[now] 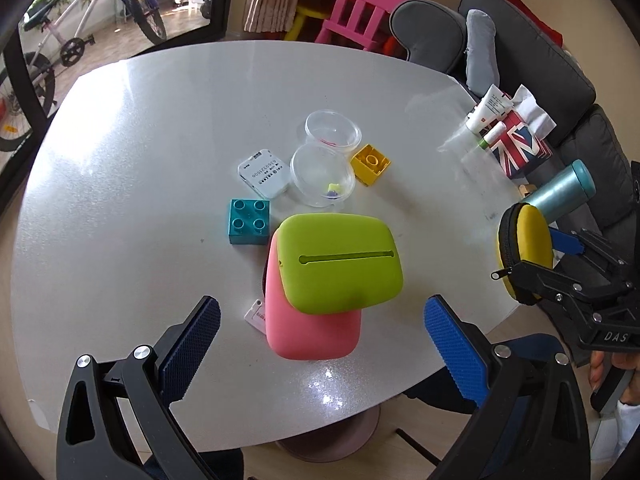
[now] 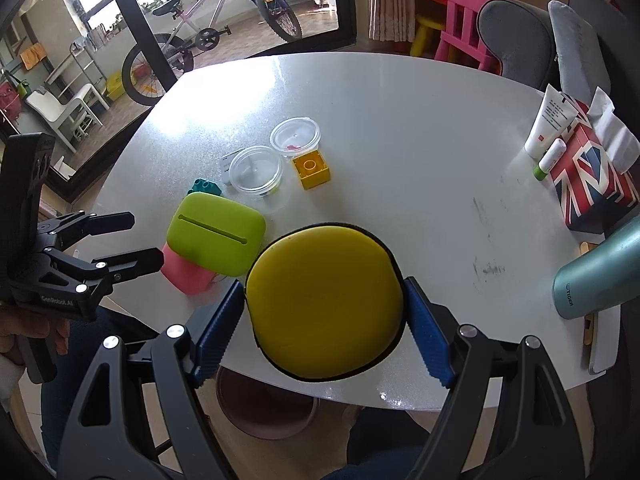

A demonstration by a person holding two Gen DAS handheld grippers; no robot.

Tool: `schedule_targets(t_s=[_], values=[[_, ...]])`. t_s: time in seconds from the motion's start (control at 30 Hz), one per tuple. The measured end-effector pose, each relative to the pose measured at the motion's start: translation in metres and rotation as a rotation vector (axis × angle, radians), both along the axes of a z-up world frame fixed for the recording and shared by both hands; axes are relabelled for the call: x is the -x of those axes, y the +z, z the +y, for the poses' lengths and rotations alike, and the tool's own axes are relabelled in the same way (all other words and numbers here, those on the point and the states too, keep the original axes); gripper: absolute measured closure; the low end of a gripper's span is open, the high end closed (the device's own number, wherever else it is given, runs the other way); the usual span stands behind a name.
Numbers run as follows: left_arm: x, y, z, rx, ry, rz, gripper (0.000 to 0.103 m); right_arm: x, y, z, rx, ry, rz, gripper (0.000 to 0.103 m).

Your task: Collect trash

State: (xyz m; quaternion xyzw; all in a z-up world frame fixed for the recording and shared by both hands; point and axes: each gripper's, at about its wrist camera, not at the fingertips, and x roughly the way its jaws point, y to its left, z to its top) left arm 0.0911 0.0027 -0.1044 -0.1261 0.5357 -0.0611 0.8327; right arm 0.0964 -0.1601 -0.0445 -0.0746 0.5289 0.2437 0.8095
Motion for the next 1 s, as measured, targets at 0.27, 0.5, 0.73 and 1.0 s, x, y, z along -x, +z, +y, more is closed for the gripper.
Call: schedule_targets(t_s=[0.27,0.5,0.73,1.0], values=[[-0.014,-0.017,0.007,0.114,0.034,0.025,0.016,-0.002,-0.005,-0.002,0.000,-0.005,0.002,0.024],[-0.020,-0.023,0.006,0.103,0.038,0.035,0.047,-0.002,-0.010,-0.003,0.000,-0.011,0.007,0.024],[-0.021,-0.027,0.012,0.103,0.056,0.052,0.071,0.000,-0.010,0.002,-0.003,-0.006,0.011,0.024],[-0.020,-0.022,0.010,0.111,0.046,0.042,0.089,-0.001,-0.013,0.004,-0.003,-0.003,0.016,0.024]])
